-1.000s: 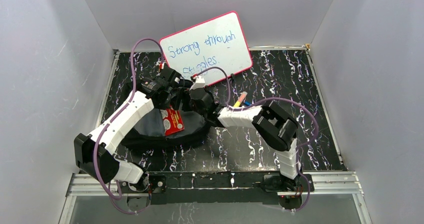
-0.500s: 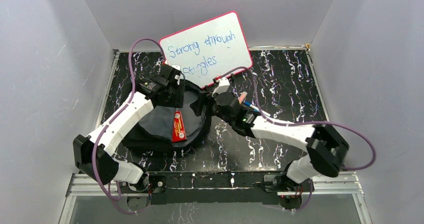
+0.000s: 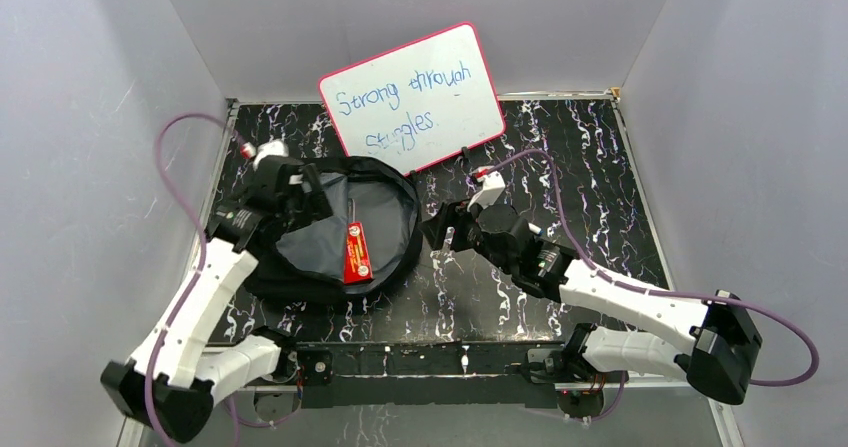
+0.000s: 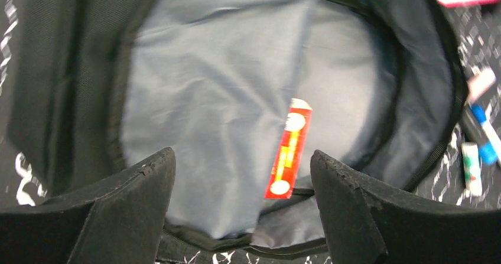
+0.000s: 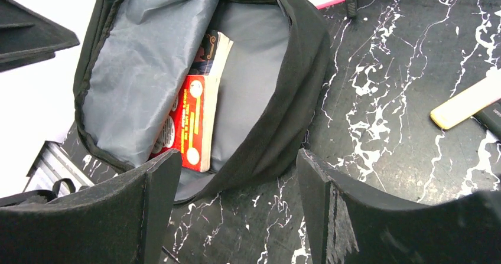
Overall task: Pack the student bag
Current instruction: Adjust the student bag at the center of the board.
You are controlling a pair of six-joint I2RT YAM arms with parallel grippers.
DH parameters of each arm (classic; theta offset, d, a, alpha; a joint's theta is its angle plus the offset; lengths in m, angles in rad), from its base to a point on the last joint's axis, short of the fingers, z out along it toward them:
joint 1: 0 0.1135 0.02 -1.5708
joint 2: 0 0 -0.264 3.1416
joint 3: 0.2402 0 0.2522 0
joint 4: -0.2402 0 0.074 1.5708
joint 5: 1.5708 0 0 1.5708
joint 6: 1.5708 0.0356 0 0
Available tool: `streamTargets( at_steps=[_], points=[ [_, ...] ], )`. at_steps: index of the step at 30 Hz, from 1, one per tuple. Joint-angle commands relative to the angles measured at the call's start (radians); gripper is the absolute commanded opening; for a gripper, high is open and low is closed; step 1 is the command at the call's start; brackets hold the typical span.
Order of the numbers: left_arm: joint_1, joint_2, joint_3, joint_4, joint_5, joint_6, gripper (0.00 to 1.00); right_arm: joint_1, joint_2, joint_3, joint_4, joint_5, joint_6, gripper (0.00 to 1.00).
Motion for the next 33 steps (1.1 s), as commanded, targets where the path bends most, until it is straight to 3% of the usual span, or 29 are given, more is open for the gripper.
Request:
streamTargets(
  at_steps=[1,8,11,16,21,33],
  points=[
    [0.152,-0.127,-0.087,-0.071,-0.054,-0.157,0.82,-0.003,-0.039,-0.009,-0.02,0.002,0.008,0.8],
    [0.428,-0.069,-0.147,-0.049,0.068,-0.074,0.86,-0.001,-0.043,0.004,-0.054,-0.029,0.011,0.8],
    [0.545,-0.085,-0.19,0.017,0.228,-0.049,0.86,-0.001,-0.056,0.003,-0.065,-0.038,0.013,0.8],
    [0.573,-0.07,-0.272,0.106,0.361,-0.095,0.85,-0.001,-0.074,0.0,-0.07,-0.035,0.011,0.8],
    [0.594,-0.078,-0.347,0.204,0.458,-0.13,0.77,-0.001,-0.089,0.001,-0.095,-0.031,0.015,0.8],
    [0.599,-0.121,-0.282,0.203,0.446,-0.062,0.0,-0.001,-0.113,-0.008,-0.117,-0.017,0.035,0.8]
  ],
)
